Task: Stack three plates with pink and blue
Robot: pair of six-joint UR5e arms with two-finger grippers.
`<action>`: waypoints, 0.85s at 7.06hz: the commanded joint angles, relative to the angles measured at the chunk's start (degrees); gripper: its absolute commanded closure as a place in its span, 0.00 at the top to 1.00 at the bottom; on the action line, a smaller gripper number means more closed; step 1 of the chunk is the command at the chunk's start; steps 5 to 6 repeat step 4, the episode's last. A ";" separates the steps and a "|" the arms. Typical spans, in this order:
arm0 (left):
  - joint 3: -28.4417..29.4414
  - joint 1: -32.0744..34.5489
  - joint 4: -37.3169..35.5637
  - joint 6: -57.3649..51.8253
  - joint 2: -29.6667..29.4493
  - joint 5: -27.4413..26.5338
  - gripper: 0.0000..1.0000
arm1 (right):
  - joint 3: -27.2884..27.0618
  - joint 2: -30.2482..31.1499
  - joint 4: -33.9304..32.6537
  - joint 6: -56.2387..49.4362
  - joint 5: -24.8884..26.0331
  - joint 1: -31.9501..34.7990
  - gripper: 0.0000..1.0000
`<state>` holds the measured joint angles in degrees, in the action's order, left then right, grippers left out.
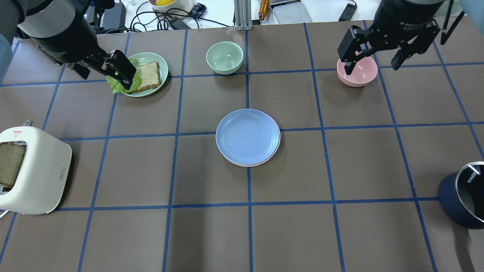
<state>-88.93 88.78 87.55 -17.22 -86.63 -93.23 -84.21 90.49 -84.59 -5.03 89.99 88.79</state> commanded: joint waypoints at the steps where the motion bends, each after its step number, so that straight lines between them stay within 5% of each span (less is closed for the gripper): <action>1: -0.10 0.07 -0.19 0.00 -0.38 0.06 1.00 | -1.39 1.79 0.48 0.02 0.10 0.24 1.00; 6: -0.10 0.07 0.07 6.37 -0.82 0.94 1.00 | -1.39 1.80 0.39 -0.25 0.27 0.16 1.00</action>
